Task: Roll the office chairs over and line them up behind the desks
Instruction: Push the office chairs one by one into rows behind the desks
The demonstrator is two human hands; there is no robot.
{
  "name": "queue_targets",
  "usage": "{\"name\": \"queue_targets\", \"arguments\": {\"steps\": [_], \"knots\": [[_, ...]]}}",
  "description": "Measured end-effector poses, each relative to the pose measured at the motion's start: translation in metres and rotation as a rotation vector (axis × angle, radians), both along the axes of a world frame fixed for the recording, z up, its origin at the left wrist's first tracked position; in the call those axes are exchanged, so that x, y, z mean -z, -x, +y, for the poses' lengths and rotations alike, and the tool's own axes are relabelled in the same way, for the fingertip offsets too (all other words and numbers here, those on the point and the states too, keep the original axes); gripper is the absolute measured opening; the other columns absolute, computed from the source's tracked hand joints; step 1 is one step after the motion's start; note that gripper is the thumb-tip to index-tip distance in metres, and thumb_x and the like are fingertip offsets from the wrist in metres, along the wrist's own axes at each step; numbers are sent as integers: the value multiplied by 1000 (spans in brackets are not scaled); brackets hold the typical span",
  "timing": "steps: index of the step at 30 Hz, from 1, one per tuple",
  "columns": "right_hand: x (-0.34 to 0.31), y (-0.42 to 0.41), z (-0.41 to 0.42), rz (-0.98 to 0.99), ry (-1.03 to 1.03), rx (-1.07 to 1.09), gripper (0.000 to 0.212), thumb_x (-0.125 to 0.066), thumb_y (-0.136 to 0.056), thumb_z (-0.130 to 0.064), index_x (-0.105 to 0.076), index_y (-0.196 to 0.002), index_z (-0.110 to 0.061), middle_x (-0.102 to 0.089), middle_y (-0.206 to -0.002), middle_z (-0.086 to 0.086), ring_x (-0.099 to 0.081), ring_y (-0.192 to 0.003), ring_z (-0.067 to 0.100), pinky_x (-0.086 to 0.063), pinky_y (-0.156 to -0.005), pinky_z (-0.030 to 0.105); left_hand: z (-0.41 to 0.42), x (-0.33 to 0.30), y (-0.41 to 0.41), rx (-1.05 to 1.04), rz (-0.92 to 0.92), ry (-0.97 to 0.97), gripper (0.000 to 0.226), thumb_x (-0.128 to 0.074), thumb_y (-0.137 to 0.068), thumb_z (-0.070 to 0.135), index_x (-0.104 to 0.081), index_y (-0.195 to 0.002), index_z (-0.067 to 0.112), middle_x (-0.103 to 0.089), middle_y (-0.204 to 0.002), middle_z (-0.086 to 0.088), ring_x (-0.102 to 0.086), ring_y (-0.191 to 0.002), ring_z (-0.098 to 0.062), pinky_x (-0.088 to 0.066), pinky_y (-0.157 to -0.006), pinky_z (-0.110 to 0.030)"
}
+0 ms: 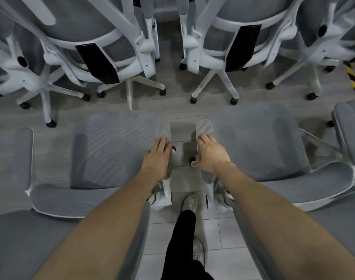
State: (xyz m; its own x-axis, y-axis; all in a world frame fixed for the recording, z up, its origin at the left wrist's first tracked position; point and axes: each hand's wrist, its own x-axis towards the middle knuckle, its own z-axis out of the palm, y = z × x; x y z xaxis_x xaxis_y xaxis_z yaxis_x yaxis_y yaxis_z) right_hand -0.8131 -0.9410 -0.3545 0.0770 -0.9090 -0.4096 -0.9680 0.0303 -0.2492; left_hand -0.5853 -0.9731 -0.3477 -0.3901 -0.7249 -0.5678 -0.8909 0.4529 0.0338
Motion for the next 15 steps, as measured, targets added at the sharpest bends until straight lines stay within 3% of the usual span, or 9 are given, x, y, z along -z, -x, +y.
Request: {"name": "queue_targets", "arguments": {"steps": [2, 4, 7, 11, 13, 15], "knots": [[-7, -1, -2, 37, -11, -21, 53, -70, -95, -34, -55, -140, -9, -49, -142, 3, -47, -134, 25, -58, -97, 41, 0, -8, 2, -2, -15, 0, 116, -93, -82, 27, -18, -170, 16, 2, -178, -10, -4, -168, -32, -46, -121, -51], [-17, -2, -4, 83, -48, -46, 49, -66, -98, -35, -56, -139, -8, -51, -140, 5, -50, -133, 28, -55, -101, 43, 0, -19, 5, 2, -27, -11, 96, -89, -84, 24, -35, -162, 16, -18, -172, -10, -24, -161, -32, -51, -114, -50], [-45, -3, -3, 139, -111, -75, 44, -59, -102, -34, -57, -138, -9, -55, -139, 9, -53, -130, 31, -53, -101, 46, 7, -43, 5, 3, -45, -60, 64, -80, -89, 27, -53, -146, 17, -50, -145, -7, -56, -134, -30, -56, -102, -45], [-92, -6, 12, 170, -116, -65, 40, -56, -105, -32, -57, -138, -8, -57, -137, 12, -56, -128, 34, -53, -99, 48, 27, -91, 5, -12, -71, -80, 40, -68, -101, 35, -62, -137, 18, -66, -135, -10, -67, -123, -34, -57, -97, -44], [-118, -9, 28, 174, -101, -58, 38, -55, -106, -30, -57, -137, -8, -58, -137, 12, -58, -127, 34, -52, -98, 47, 43, -118, 0, -36, -88, -62, 39, -62, -106, 41, -62, -136, 18, -68, -138, -11, -67, -125, -36, -56, -97, -43], [-144, -15, 51, 170, -53, -58, 37, -54, -105, -29, -57, -136, -8, -57, -136, 13, -58, -126, 35, -51, -96, 45, 66, -147, -10, -84, -65, -25, 54, -59, -102, 58, -62, -140, 20, -69, -138, -11, -68, -124, -36, -55, -96, -42]]}}
